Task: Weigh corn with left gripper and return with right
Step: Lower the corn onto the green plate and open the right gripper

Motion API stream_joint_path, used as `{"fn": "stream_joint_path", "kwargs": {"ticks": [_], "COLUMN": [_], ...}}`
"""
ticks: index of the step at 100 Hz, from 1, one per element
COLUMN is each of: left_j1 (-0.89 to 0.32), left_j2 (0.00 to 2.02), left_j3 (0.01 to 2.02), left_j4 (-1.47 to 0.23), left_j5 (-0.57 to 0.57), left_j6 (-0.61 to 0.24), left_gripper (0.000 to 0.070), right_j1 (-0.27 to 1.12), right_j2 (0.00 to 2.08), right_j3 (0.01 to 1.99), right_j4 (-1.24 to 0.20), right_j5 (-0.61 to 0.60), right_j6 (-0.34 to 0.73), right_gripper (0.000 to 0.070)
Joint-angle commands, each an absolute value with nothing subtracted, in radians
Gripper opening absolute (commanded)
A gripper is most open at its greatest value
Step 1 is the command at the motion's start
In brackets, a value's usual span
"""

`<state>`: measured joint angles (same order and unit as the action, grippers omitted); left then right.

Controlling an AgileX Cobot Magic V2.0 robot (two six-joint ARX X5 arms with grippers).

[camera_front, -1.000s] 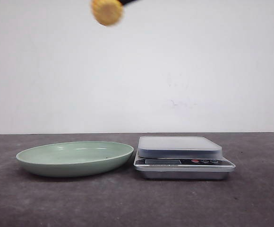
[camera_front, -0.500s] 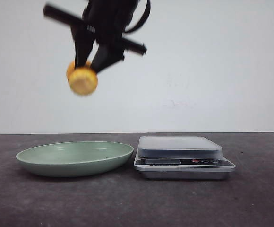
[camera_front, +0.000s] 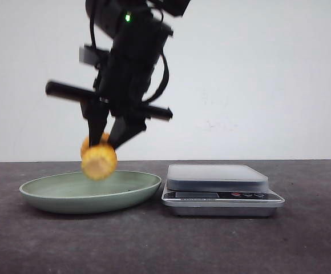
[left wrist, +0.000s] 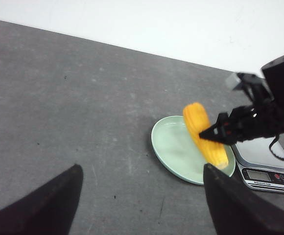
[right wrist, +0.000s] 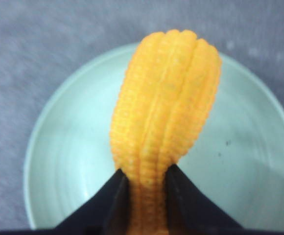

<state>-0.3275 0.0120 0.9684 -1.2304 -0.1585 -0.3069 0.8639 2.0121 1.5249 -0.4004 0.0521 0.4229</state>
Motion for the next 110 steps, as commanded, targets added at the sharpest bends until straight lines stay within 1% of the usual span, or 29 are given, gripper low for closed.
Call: {"fn": "stream_joint_path", "kwargs": {"ticks": [1,10,63,88,92,94,95,97,105,110], "left_j1": [-0.328,-0.328,-0.328,-0.328,-0.328,-0.328,-0.328,-0.328,-0.328,-0.328], "left_j2": [0.007,0.007,0.007,0.007,0.007,0.007,0.007,0.007,0.007,0.007], "left_j3": [0.980,0.980,0.980,0.980,0.980,0.980,0.980,0.980,0.980,0.980], "left_j4": [-1.220,-1.220,-1.220,-1.220,-1.220,-1.220,-1.220,-1.220,-1.219,-1.219], "left_j5": [-0.160,-0.160,-0.160,-0.160,-0.160,-0.160,-0.160,-0.160,-0.160,-0.160], "left_j6": [-0.308,-0.308,-0.307,-0.307,-0.307,-0.307,-0.307,-0.307,-0.305,-0.304], "left_gripper": [0.0469,0.0469,0.0470,0.0470,0.0470,0.0470,0.0470,0.0470,0.0470,0.0470], "right_j1": [0.875,0.872,0.868,0.866,0.866,0.867,0.867,0.868,0.868,0.868], "right_j2": [2.043,2.060,2.085,2.101,2.101,2.101,2.101,2.101,2.101,2.101], "right_j3": [1.547,1.547,1.547,1.546,1.546,1.546,1.546,1.546,1.547,1.546], "right_j4": [-0.392,-0.398,-0.398,-0.401,-0.395,-0.391,-0.388,-0.385,-0.372,-0.368], "right_j5": [0.053,0.052,0.043,0.043,0.043,0.043,0.043,0.043,0.043,0.043], "right_j6": [0.447,0.464,0.465,0.485,0.485,0.485,0.485,0.485,0.486,0.487], "right_gripper": [0.0000,0.0000,0.0000,0.0004,0.0036,0.0067,0.0096,0.0126,0.0313,0.0415]}}
